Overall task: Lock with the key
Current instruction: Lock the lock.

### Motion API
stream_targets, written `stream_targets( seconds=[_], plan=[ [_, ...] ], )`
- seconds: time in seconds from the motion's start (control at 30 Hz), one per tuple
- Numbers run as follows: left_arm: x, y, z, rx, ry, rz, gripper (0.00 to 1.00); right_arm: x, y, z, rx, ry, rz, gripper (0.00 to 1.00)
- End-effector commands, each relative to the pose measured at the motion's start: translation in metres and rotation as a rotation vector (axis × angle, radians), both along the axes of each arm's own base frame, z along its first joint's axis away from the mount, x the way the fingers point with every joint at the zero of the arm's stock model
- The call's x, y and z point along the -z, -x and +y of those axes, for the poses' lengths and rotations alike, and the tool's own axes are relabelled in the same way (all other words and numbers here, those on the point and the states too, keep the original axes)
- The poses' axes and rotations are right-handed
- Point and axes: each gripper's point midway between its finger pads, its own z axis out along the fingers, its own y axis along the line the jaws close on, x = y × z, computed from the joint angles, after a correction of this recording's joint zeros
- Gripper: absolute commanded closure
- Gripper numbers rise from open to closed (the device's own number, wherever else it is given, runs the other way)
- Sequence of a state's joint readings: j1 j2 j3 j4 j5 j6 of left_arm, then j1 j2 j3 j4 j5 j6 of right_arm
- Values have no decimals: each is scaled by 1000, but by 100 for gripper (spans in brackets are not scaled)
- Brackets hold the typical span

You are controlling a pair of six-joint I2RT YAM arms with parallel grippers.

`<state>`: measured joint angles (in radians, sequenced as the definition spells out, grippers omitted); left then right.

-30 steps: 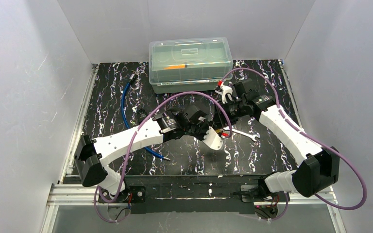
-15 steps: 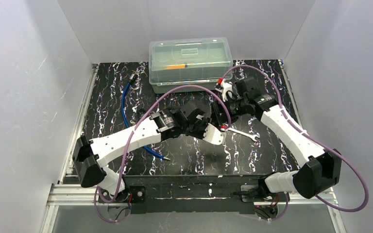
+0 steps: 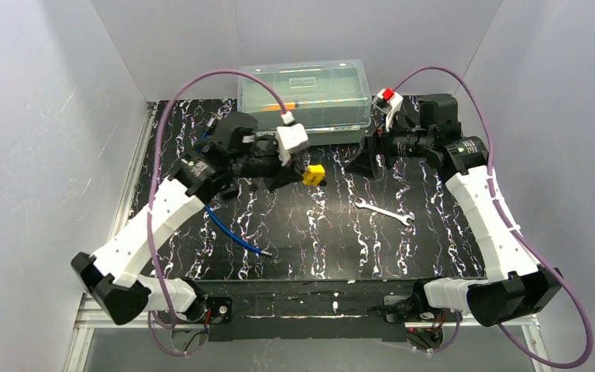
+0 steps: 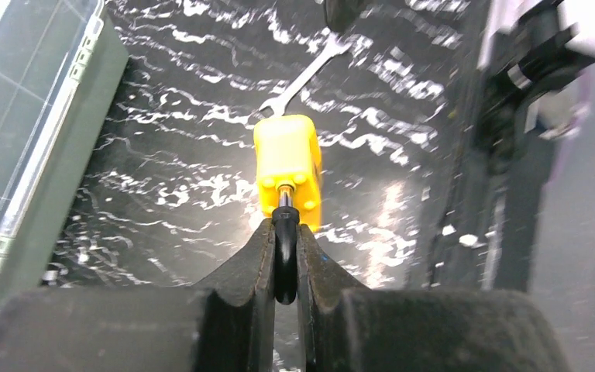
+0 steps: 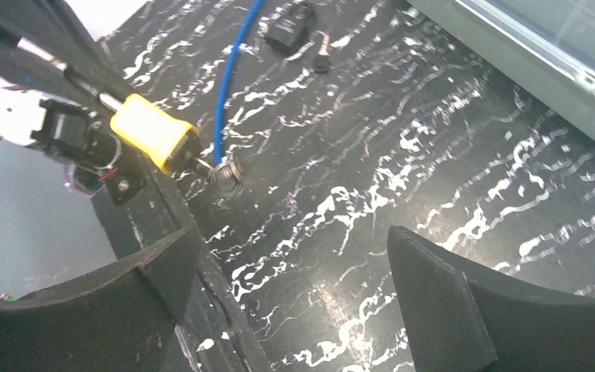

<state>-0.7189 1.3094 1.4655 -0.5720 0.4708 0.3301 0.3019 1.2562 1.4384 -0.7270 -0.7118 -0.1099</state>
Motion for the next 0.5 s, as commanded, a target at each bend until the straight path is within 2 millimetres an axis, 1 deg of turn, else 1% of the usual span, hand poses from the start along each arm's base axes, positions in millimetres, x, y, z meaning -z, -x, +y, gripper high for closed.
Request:
stream_targets(
  seconds=[0.0, 0.1, 0.17, 0.3, 0.37, 0.47],
  plan=[
    [-54, 37, 5, 41, 273, 231, 100, -49, 27, 19, -191, -167, -119, 2],
    [-66, 45, 14, 43, 345, 346, 100, -63, 40, 28, -271, -263, -100, 2],
    [-75, 50, 17, 56, 387, 399, 100, -69, 47, 32, -312, -316, -60, 2],
    [-86, 51, 20, 43, 448, 445, 100, -88, 52, 38, -369, -385, -77, 2],
    [-89, 51, 22, 45, 472, 467, 100, -92, 53, 42, -383, -396, -83, 2],
    [-87, 55, 23, 59, 477, 502, 100, -96, 62, 50, -424, -410, -83, 2]
  ],
)
